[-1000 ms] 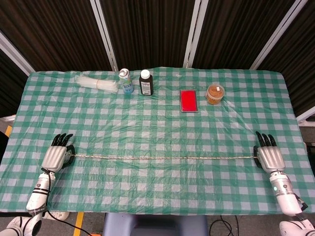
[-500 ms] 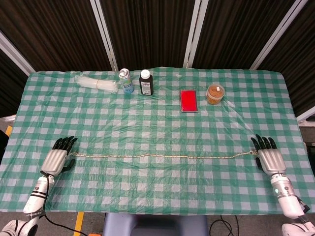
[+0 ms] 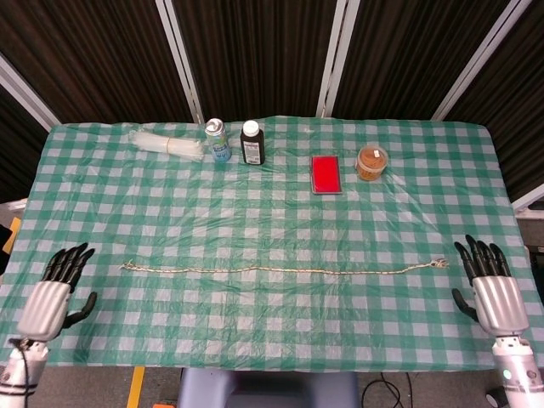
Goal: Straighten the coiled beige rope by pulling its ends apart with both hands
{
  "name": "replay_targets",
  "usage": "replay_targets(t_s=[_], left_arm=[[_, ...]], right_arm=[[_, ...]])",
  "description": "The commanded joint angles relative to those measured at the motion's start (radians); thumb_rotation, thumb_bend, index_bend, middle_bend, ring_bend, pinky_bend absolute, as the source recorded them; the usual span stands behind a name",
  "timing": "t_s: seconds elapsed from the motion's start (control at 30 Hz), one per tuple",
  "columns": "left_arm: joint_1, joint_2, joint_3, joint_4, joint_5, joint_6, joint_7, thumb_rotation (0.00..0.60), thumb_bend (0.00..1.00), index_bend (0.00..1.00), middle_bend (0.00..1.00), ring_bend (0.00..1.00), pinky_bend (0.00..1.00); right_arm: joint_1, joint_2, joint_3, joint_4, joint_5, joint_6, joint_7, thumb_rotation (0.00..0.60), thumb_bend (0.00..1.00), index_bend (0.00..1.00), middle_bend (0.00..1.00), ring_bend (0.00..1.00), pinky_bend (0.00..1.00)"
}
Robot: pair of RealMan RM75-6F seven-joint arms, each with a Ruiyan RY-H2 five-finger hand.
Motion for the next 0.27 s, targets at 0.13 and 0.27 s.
replay_targets(t_s=[0.13, 0.27], left_arm=[[0.058, 0.054, 0.046, -0.063, 0.052, 0.048, 0.105, 0.6, 0.45, 0.0, 0.0, 0.0, 0.01], [0.057, 0.065, 0.04, -0.07, 0.041, 0.023, 0.098, 0.6, 0.45, 0.0, 0.0, 0.0, 0.01]], right_arm=[[-0.071, 0.036, -0.052, -0.064, -0.126, 0.113, -0.058, 0.6, 0.39, 0.0, 0.0, 0.0, 0.0], [-0.07, 0.039, -0.038, -0.066, -0.101, 0.091, -0.057, 0.6, 0.39, 0.0, 0.0, 0.0, 0.0]])
